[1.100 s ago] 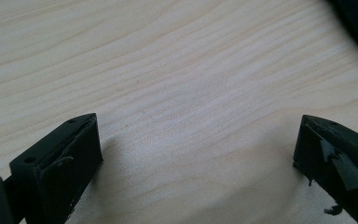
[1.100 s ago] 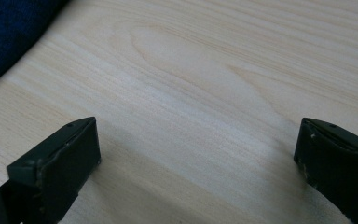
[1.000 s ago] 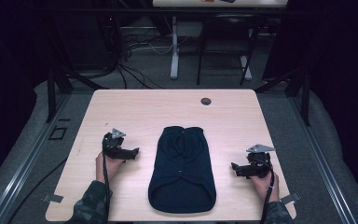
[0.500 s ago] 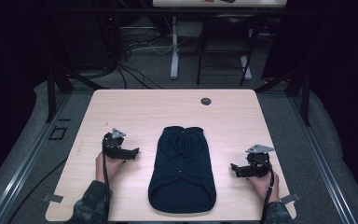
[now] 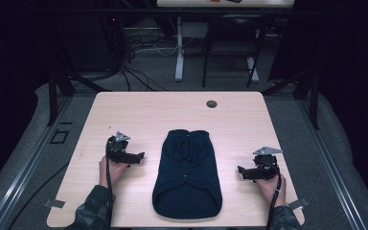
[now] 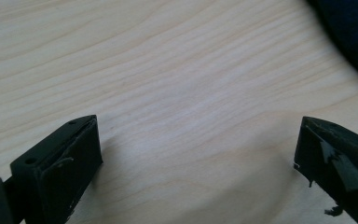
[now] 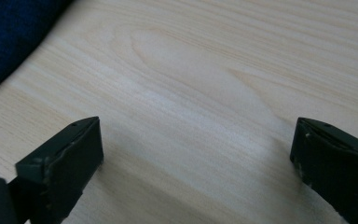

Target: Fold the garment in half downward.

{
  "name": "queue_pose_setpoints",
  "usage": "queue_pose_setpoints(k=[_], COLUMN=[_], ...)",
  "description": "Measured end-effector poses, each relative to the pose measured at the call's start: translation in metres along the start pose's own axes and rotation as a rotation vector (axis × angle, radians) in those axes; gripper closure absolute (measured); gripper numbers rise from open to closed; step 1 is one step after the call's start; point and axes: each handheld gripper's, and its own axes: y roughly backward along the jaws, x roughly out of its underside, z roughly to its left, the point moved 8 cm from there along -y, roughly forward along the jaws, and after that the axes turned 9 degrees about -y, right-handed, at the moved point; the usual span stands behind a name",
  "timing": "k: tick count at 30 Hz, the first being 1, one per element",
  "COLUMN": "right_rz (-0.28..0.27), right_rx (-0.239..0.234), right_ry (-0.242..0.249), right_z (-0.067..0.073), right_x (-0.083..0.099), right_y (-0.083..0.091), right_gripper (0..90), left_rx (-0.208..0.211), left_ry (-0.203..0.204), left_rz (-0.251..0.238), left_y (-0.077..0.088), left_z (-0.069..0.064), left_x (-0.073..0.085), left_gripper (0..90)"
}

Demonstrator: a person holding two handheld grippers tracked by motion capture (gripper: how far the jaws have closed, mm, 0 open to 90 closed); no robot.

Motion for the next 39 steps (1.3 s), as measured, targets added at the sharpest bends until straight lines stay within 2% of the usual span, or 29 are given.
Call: queue_pose_setpoints(k=[2, 6, 7, 8, 12, 17, 19, 24, 26, 27, 28, 30, 33, 35, 36, 37, 38, 39], right_rz=[0.007, -0.008, -0.019, -0.019, 0.006, 0.031, 0.041, 0.041, 0.036, 0.036, 0.03, 0.034, 0.048, 0.068, 0.068, 0.067, 0.093, 0.093], right_rx=[-0.018, -0.06, -0.082, -0.082, -0.112, -0.136, -0.154, -0.195, -0.193, -0.193, -0.184, -0.188, -0.181, -0.147, -0.147, -0.122, -0.116, -0.116], right_ry=[-0.007, -0.04, -0.044, -0.044, -0.036, -0.01, -0.005, -0.035, -0.038, -0.038, -0.037, -0.04, -0.03, -0.023, -0.023, -0.012, -0.013, -0.013], right_z=[0.003, 0.009, 0.013, 0.013, 0.026, 0.039, 0.047, 0.061, 0.065, 0.065, 0.071, 0.073, 0.08, 0.084, 0.084, 0.085, 0.086, 0.086], right_x=[-0.001, -0.016, -0.025, -0.025, -0.045, -0.061, -0.076, -0.102, -0.111, -0.111, -0.119, -0.122, -0.129, -0.134, -0.134, -0.136, -0.136, -0.136], right_y=[0.0, 0.004, 0.004, 0.004, -0.001, -0.009, -0.016, -0.031, -0.037, -0.037, -0.044, -0.047, -0.056, -0.066, -0.066, -0.069, -0.076, -0.076], right_gripper=[2.6, 2.5, 2.5, 2.5, 3.6, 5.4, 7.0, 11.8, 12.7, 12.7, 13.5, 13.8, 15.2, 21.0, 21.0, 22.5, 23.4, 23.4], left_rx=[0.045, 0.071, 0.07, 0.075, 0.104, 0.131, 0.137, 0.152, 0.176, 0.176, 0.196, 0.2, 0.208, 0.206, 0.2, 0.201, 0.209, 0.215], left_ry=[-0.006, -0.008, -0.012, -0.012, 0.022, 0.027, 0.018, -0.015, -0.026, -0.026, -0.025, -0.026, -0.029, -0.029, -0.036, -0.037, -0.032, -0.026], left_rz=[0.002, -0.036, -0.036, -0.031, -0.048, -0.048, -0.04, -0.032, -0.025, -0.025, -0.013, -0.014, 0.014, 0.021, 0.031, 0.04, 0.045, 0.05], left_y=[0.001, 0.003, 0.002, 0.001, -0.003, -0.013, -0.017, -0.028, -0.035, -0.035, -0.04, -0.043, -0.051, -0.057, -0.06, -0.063, -0.066, -0.069], left_z=[-0.007, -0.013, -0.013, -0.013, -0.014, -0.019, -0.021, -0.031, -0.039, -0.039, -0.045, -0.047, -0.05, -0.05, -0.05, -0.05, -0.051, -0.051], left_x=[-0.006, -0.021, -0.024, -0.026, -0.039, -0.056, -0.064, -0.087, -0.099, -0.099, -0.105, -0.107, -0.112, -0.114, -0.115, -0.115, -0.116, -0.116], left_gripper=[0.3, 0.3, 0.3, 0.3, 0.3, 0.2, 0.1, 0.3, 1.1, 1.2, 1.2, 1.3, 1.8, 3.7, 3.7, 6.2, 9.8, 9.8])
